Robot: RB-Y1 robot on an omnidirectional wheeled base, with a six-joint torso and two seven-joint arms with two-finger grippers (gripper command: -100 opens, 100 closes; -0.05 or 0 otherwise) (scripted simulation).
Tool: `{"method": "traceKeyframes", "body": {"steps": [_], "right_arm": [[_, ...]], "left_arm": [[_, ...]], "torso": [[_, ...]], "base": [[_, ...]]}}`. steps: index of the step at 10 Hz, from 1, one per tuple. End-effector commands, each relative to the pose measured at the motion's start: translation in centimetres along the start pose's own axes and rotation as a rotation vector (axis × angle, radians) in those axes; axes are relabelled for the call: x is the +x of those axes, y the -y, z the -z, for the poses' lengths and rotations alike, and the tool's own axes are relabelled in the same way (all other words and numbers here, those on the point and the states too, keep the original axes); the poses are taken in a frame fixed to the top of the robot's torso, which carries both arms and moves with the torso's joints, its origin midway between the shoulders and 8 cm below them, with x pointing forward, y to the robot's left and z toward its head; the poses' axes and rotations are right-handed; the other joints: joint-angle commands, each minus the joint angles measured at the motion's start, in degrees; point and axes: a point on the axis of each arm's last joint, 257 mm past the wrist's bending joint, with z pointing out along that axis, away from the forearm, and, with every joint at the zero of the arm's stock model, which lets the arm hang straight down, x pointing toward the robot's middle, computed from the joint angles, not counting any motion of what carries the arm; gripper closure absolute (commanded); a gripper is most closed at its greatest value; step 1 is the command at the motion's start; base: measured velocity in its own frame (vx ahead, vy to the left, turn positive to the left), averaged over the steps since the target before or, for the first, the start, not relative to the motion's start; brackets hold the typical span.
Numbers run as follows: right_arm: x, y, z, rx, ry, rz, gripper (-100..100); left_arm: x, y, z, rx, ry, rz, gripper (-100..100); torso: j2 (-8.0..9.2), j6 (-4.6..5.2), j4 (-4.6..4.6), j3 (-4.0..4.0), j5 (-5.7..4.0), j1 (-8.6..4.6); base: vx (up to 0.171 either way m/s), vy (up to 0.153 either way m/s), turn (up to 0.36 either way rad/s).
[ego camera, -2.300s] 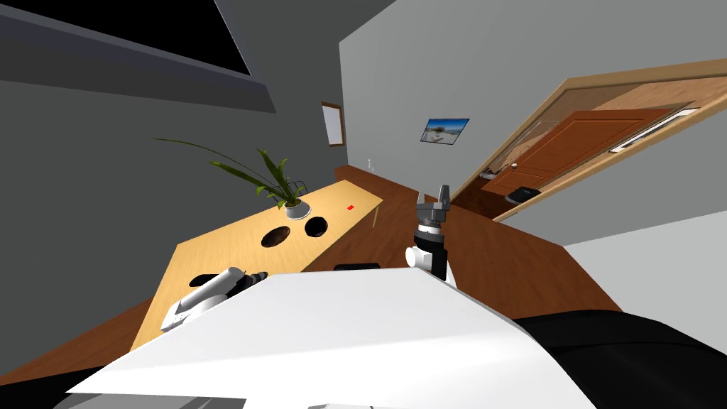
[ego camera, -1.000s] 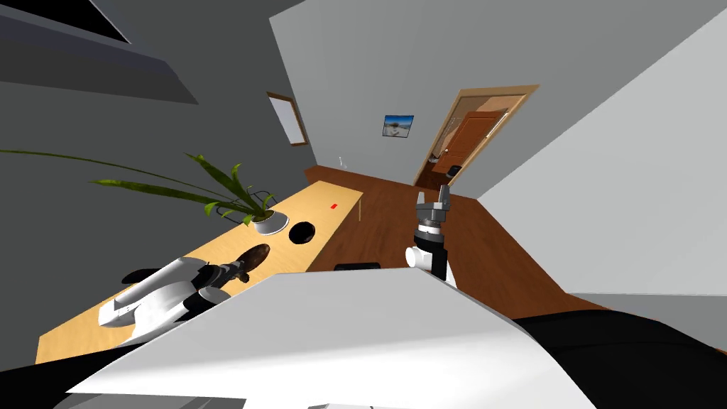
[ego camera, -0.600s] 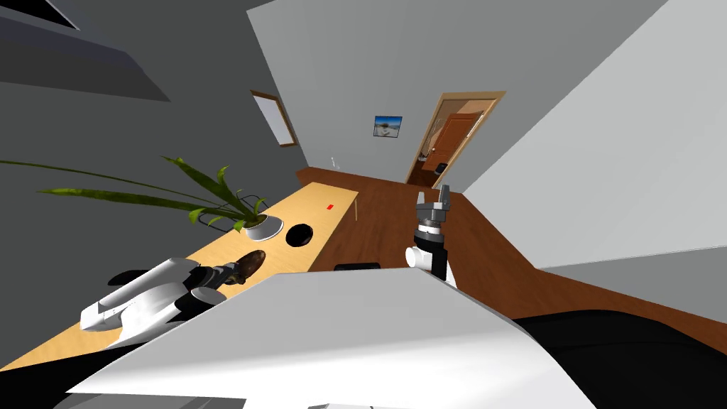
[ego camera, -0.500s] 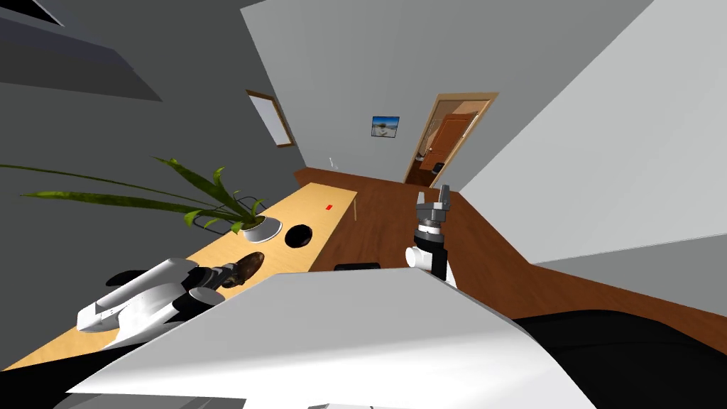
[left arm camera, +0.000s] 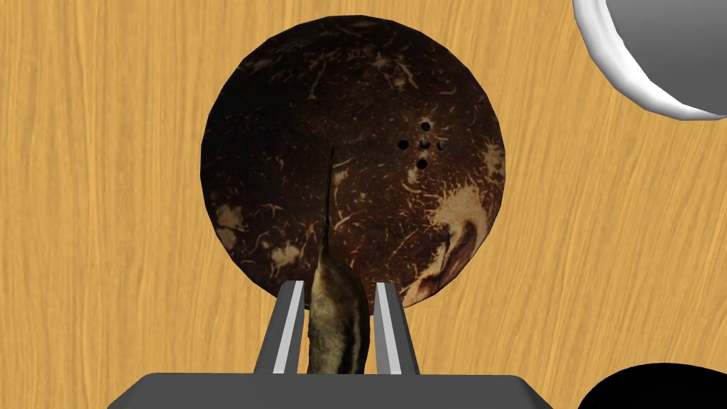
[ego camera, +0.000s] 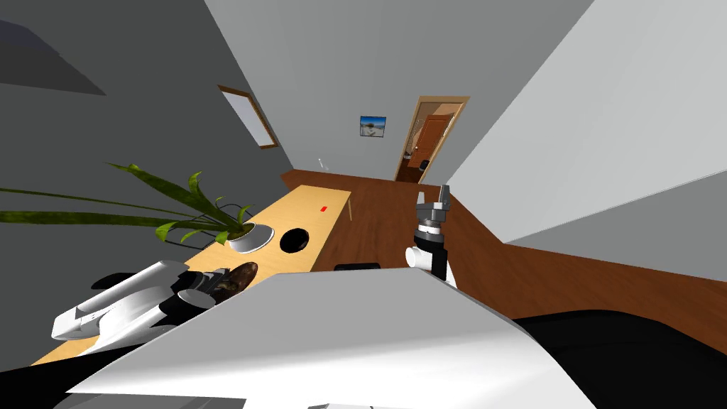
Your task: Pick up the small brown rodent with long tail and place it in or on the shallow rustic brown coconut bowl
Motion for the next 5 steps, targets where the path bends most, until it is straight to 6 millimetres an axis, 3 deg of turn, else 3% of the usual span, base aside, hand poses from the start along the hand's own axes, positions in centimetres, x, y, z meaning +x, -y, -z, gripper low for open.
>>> {"method": "traceKeyframes", "body": {"steps": [1,5], "right_arm": [[0.0,0.0,0.0,0.000,0.000,0.000,0],[0.0,0.0,0.0,0.000,0.000,0.000,0]], "left_arm": [[0.1,0.9,0.1,0.027,0.003,0.032,100],[0.5,2.9,0.5,0.084,0.006,0.097,100]], "torso": [[0.00,0.00,0.00,0.00,0.00,0.00],[-0.07,-0.05,-0.07,-0.07,-0.02,-0.07]], "base": [[-0.044,0.057,-0.184],[-0.039,0.047,-0.175]]}}
